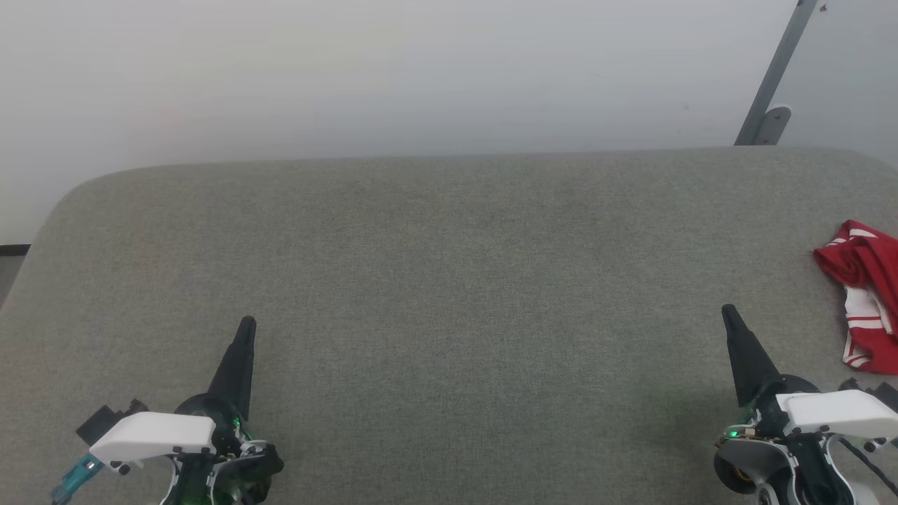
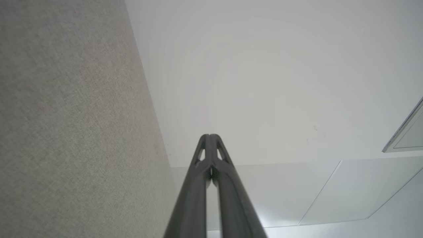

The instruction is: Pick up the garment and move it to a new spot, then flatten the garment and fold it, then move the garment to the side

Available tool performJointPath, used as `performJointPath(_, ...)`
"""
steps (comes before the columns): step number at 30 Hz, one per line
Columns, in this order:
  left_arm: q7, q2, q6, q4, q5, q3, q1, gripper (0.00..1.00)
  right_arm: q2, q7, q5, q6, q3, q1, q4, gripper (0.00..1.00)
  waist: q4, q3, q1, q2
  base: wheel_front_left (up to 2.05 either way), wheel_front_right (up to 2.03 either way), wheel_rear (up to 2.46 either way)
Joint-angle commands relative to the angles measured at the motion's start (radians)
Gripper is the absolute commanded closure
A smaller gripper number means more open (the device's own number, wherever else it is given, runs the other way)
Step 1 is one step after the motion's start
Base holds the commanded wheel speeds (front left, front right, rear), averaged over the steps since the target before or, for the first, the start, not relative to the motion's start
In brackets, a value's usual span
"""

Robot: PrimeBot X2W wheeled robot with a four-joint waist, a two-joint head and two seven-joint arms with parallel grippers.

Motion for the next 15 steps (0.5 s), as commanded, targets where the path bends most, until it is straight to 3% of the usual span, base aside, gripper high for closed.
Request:
performJointPath(1, 0.003, -0.002, -0.003, 0.0, -0.003, 0.002, -0.012, 1.0, 0.003, 0.003, 0.004, 0.0, 0.0, -0.006, 0.003, 1.0, 0.0, 0.0, 0.0, 0.0, 0.0, 0.0, 0.0)
performJointPath(15, 0.003, -0.002, -0.003, 0.0, -0.004, 0.002, -0.012, 1.0, 0.003, 0.003, 0.004, 0.0, 0.0, -0.006, 0.003, 1.0, 0.0, 0.0, 0.0, 0.0, 0.0, 0.0, 0.0)
